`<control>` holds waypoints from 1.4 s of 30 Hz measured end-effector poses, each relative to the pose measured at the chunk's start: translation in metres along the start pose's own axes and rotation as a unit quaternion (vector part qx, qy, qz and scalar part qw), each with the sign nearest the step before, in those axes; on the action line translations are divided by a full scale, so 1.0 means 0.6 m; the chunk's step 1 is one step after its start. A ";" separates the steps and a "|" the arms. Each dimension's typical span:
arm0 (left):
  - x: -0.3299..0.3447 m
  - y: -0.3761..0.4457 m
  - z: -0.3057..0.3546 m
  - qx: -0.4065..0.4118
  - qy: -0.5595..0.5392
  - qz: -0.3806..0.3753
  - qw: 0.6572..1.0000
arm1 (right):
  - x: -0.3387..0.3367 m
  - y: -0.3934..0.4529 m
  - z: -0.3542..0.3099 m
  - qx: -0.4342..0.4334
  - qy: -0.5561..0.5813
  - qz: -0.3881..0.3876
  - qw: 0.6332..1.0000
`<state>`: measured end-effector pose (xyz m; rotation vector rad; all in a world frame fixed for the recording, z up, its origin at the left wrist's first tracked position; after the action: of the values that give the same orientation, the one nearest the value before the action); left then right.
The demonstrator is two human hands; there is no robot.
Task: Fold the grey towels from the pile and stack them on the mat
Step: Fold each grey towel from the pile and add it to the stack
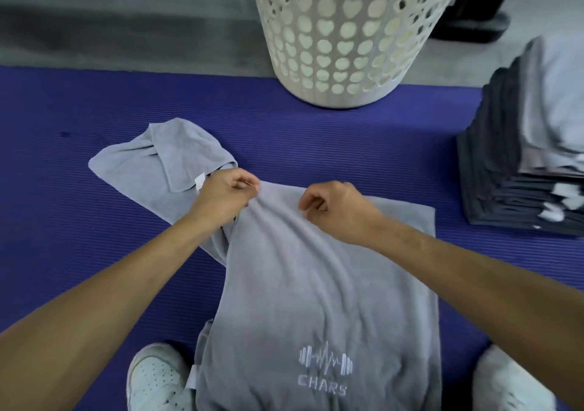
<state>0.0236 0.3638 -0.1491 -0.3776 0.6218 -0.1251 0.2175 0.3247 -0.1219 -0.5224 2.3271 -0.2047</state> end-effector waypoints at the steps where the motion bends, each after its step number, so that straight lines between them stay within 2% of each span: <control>1: 0.008 -0.018 0.021 0.001 0.013 -0.036 0.999 | -0.012 -0.022 -0.014 -0.004 -0.027 -0.013 1.000; 5: 0.043 -0.106 0.114 0.045 0.129 -0.156 0.978 | -0.060 -0.121 -0.039 0.026 -0.126 -0.055 0.990; 8: 0.069 -0.179 0.185 0.063 0.184 -0.212 0.958 | -0.093 -0.206 -0.040 0.064 -0.161 -0.036 0.984; 11: 0.088 -0.257 0.249 0.093 0.206 -0.210 0.951 | -0.108 -0.295 -0.031 0.091 -0.099 0.024 0.991; 14: 0.120 -0.329 0.267 0.112 0.155 -0.197 0.962 | -0.099 -0.400 0.000 0.139 -0.005 0.078 0.987; 19: 0.190 -0.435 0.192 0.125 0.053 -0.184 0.973 | -0.023 -0.550 0.091 0.223 0.104 0.116 0.962; 26: 0.267 -0.538 0.027 0.026 -0.043 -0.169 0.984 | 0.136 -0.665 0.208 0.337 0.203 0.143 0.908; 32: 0.300 -0.580 -0.077 -0.031 -0.011 -0.185 0.982 | 0.238 -0.690 0.256 0.421 0.214 0.140 0.870; 38: 0.300 -0.591 -0.111 -0.070 -0.034 -0.167 0.983 | 0.289 -0.680 0.277 0.463 0.243 0.172 0.835; 42: 0.305 -0.597 -0.111 -0.073 -0.017 -0.167 0.983 | 0.298 -0.684 0.295 0.470 0.325 0.171 0.803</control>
<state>0.1314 -0.0293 -0.1620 -0.6234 0.5307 -0.3942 0.3510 -0.1222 -0.2417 0.5557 2.4787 -1.4503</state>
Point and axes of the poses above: each hand's wrist, its own y-axis towards the middle knuckle, its own x-axis out of the palm, z = x × y, the point moved 9 cm from there along y, towards the middle knuckle, and after that the axes turned 1 degree about -x, right-handed, at the moved point
